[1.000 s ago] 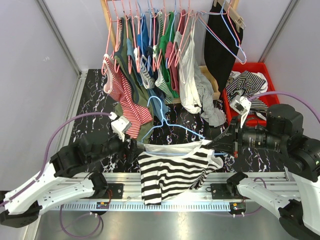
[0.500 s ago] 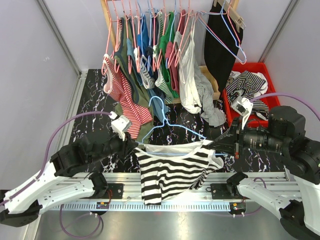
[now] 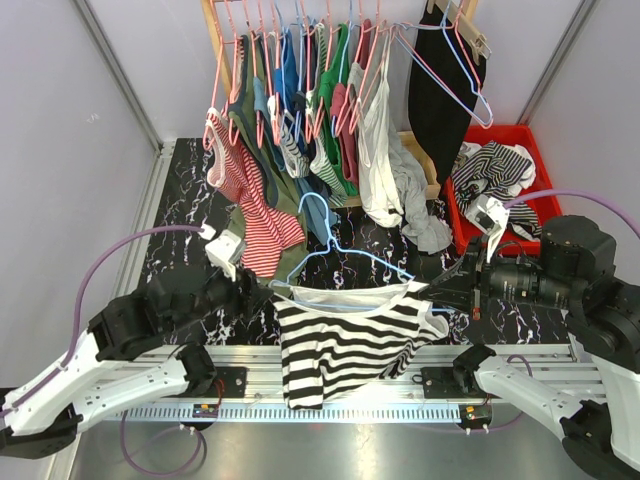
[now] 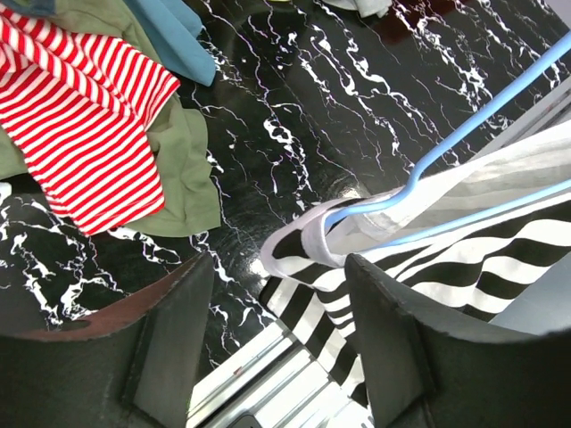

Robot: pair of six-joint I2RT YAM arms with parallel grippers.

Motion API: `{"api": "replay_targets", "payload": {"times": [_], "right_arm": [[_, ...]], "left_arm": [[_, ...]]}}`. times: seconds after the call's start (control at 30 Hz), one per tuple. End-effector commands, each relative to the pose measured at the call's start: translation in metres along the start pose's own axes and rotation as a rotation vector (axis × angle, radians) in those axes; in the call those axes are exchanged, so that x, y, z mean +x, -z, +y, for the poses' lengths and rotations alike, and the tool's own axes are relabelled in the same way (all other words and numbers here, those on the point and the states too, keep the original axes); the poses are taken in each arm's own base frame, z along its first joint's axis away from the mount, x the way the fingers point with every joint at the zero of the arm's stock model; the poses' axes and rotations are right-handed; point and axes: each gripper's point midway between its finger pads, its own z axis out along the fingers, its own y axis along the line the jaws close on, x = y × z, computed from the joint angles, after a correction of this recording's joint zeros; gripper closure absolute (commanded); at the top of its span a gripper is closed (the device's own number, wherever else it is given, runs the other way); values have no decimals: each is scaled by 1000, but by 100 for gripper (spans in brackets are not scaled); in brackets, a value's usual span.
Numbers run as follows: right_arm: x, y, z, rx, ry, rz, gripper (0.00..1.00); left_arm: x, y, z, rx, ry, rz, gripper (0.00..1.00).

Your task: Remove the tank top from the hanger

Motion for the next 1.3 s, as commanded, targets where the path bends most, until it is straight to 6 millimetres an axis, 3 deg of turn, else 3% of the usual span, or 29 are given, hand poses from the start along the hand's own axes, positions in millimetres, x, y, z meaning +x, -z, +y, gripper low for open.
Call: {"api": "replay_targets", "payload": {"times": [0.0, 0.27, 0.4, 0.43, 0.57, 0.8, 1.03, 1.2, 1.23, 1.27], "right_arm": [[-11, 5, 6, -12, 53, -49, 100], [-9, 5, 8, -26, 57, -48, 100], [-10, 7, 8, -19, 63, -54, 100], [-10, 7, 7, -13, 65, -55, 100], [-11, 8, 4, 5, 69, -61, 100], [-12, 12, 9, -6, 85, -74, 100], [-24, 41, 33, -46, 165, -176, 100], [-35, 62, 40, -13, 190, -273, 100], [-40, 64, 33, 31, 181, -301, 100], [-42, 64, 28, 61, 159, -315, 100]], "left_arm": [[-13, -6, -13, 53, 8, -33, 39], [-17, -14, -19, 68, 15, -43, 48], [-15, -18, -19, 63, 12, -19, 71], [-15, -17, -19, 59, 12, -18, 81], [-16, -13, -15, 43, 16, -26, 100], [-12, -8, 2, -36, 34, -42, 100], [17, -20, 25, -173, 36, 62, 100], [14, -20, 21, -147, 34, 57, 100], [10, -20, 13, -101, 41, 43, 100], [8, -20, 8, -75, 39, 31, 90]]}}
